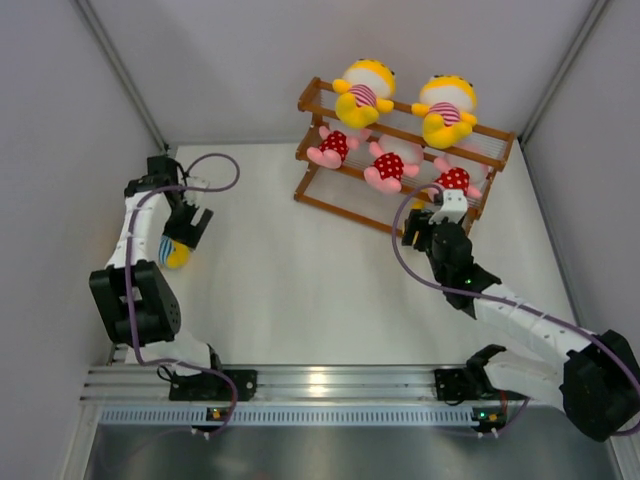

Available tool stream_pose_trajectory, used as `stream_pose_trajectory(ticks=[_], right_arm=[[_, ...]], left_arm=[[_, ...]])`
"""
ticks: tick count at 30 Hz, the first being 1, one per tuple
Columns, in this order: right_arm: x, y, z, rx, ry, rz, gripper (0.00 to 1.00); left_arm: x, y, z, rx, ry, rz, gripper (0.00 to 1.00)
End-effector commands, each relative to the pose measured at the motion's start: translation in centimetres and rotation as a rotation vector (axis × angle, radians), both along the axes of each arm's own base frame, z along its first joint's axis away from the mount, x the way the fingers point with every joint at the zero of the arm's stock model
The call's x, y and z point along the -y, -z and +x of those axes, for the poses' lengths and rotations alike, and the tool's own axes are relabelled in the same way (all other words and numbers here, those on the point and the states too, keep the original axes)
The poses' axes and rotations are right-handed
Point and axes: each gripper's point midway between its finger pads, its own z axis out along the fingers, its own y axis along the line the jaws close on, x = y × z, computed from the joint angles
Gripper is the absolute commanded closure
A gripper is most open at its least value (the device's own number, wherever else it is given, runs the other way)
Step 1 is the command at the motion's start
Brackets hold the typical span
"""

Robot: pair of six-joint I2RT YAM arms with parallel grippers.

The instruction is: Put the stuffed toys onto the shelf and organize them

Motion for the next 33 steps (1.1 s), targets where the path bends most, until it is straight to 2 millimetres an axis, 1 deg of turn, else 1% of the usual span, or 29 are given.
stream_pose_trajectory(ticks=[1,2,3,5,6,7,9,10,11,13,14,16,17,18,19,20,21,22,23,24,25,26,27,28,29,30,31,32,33], right_arm=[[-2.0,-3.0,-0.9,0.015,-0.106,-0.049,0.31],[-2.6,-3.2,-1.3,0.020,-0.131,-0.065,0.30],[-2.8,-3.4,-1.4,0.021,-0.143,-0.074,0.30],[-3.3,-3.8,-1.4,0.026,-0.163,-0.082,0.30],[-3.5,-4.1,-1.4,0.031,-0.175,-0.085,0.30],[-3.7,-4.1,-1.5,0.028,-0.182,-0.090,0.30],[-3.9,-4.4,-1.4,0.035,-0.189,-0.096,0.30],[-4.2,-4.4,-1.5,0.033,-0.200,-0.101,0.30],[-4.3,-4.3,-1.5,0.031,-0.207,-0.117,0.30],[-4.7,-4.4,-1.6,0.034,-0.223,-0.132,0.30],[-5.2,-4.3,-1.8,0.031,-0.242,-0.149,0.30],[-5.9,-4.6,-1.9,0.033,-0.262,-0.163,0.30],[-6.5,-4.4,-2.1,0.030,-0.284,-0.180,0.31],[-6.8,-4.8,-2.2,0.037,-0.292,-0.182,0.31],[-7.2,-5.0,-2.3,0.043,-0.301,-0.186,0.31],[-7.7,-5.3,-2.5,0.051,-0.316,-0.191,0.31],[-8.1,-5.7,-2.6,0.062,-0.330,-0.190,0.31],[-8.5,-6.0,-2.7,0.069,-0.346,-0.192,0.31],[-9.3,-6.4,-3.0,0.077,-0.374,-0.187,0.31],[-10.0,-7.2,-3.2,0.102,-0.418,-0.210,0.31],[-10.8,-7.6,-3.5,0.113,-0.452,-0.211,0.31],[-11.8,-7.9,-4.0,0.129,-0.503,-0.229,0.31],[-13.3,-8.7,-4.6,0.150,-0.582,-0.221,0.30],[-14.9,-8.8,-5.4,0.161,-0.650,-0.225,0.30],[-16.0,-9.0,-5.9,0.174,-0.703,-0.240,0.29],[-17.2,-9.7,-6.4,0.195,-0.756,-0.233,0.28],[-19.3,-9.5,-7.5,0.206,-0.849,-0.237,0.23],[-21.3,-9.5,-8.6,0.218,-0.932,-0.231,0.22],[-21.8,-10.3,-8.9,0.248,-0.963,-0.222,0.22]], left_arm=[[-5.2,-1.3,3.1,0.129,-0.104,0.109,0.05],[-6.2,-2.2,3.9,0.164,-0.133,0.098,0.06],[-7.6,-1.9,3.9,0.165,-0.172,0.075,0.08],[-9.4,-0.8,4.6,0.150,-0.214,0.059,0.10],[-10.7,-1.2,5.0,0.169,-0.242,0.064,0.10],[-11.5,-0.1,5.5,0.157,-0.255,0.065,0.09],[-13.0,0.3,5.8,0.160,-0.283,0.079,0.07],[-13.6,0.8,5.9,0.149,-0.297,0.094,0.05],[-14.3,1.8,6.0,0.130,-0.309,0.103,0.03],[-15.4,2.3,6.3,0.118,-0.325,0.113,0.02],[-15.7,3.5,6.4,0.095,-0.324,0.100,0.02],[-16.4,4.2,6.7,0.093,-0.333,0.074,0.03],[-16.9,5.4,6.3,0.066,-0.342,0.067,0.04],[-16.8,5.8,6.1,0.053,-0.340,0.060,0.09],[-16.3,6.8,5.4,0.024,-0.336,0.040,0.13],[-15.2,7.6,5.1,0.012,-0.305,-0.013,0.20],[-14.6,7.7,4.8,0.008,-0.290,-0.041,0.28],[-13.7,8.0,4.5,0.001,-0.274,-0.073,0.49],[-12.2,9.1,3.8,-0.017,-0.238,-0.135,0.62],[-11.6,9.0,3.6,-0.012,-0.223,-0.159,0.81],[-11.0,8.4,3.3,-0.003,-0.212,-0.175,1.00],[-9.3,8.2,3.1,0.009,-0.173,-0.246,1.00],[-8.2,7.7,2.9,0.013,-0.143,-0.291,1.00],[-6.8,6.0,2.2,0.024,-0.096,-0.327,1.00],[-5.0,5.2,2.1,0.035,-0.052,-0.372,1.00],[-2.9,4.7,1.8,0.046,-0.006,-0.436,1.00],[-1.5,2.4,1.6,0.095,0.053,-0.433,1.00],[1.6,2.2,1.0,0.076,0.131,-0.475,1.00],[3.4,1.2,0.7,0.090,0.181,-0.485,1.00]])
